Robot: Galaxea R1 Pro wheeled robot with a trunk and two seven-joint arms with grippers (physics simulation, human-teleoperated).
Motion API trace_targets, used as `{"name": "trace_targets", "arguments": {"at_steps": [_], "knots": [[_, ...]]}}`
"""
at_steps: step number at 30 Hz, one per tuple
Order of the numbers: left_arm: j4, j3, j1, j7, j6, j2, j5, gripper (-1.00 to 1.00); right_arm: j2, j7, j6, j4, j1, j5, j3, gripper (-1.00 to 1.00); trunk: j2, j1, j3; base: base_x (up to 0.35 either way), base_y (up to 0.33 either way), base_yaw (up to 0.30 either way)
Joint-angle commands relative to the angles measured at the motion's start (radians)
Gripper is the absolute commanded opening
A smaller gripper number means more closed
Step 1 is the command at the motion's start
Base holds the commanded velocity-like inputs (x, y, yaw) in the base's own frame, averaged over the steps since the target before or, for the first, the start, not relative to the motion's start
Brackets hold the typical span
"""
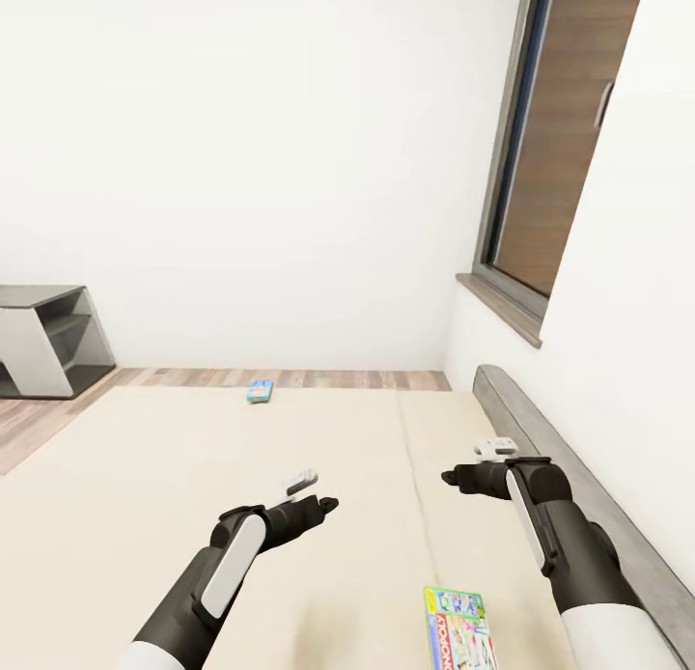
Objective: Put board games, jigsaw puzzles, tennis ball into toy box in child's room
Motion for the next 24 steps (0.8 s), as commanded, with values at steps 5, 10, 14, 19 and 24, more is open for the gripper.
{"name": "trace_targets", "arguments": {"at_steps": [5,10,14,19,24], "knots": [[-0.001,-0.001,-0.001,0.009,0.003,0.000,0.011,1.00,0.000,0.010,0.003,-0.001,-0.001,0.010,-0.001,1.00,-0.001,0.000,-0.001,0.000,-0.007,0.027],[-0.001,-0.001,-0.001,0.009,0.003,0.000,0.011,1.00,0.000,0.010,0.003,-0.001,-0.001,0.010,-0.001,1.00,-0.001,0.000,-0.001,0.000,-0.004,0.015],[-0.001,-0.001,-0.001,0.009,0.003,0.000,0.011,1.00,0.000,0.010,0.003,-0.001,-0.001,0.010,-0.001,1.00,-0.001,0.000,-0.001,0.000,-0.002,0.008],[-0.001,-0.001,-0.001,0.009,0.003,0.000,0.011,1.00,0.000,0.010,0.003,-0.001,-0.001,0.010,-0.001,1.00,-0.001,0.000,-0.001,0.000,-0.001,0.007],[-0.001,-0.001,-0.001,0.009,0.003,0.000,0.011,1.00,0.000,0.010,0.003,-0.001,-0.001,0.010,-0.001,1.00,-0.001,0.000,-0.001,0.000,-0.001,0.043]]}}
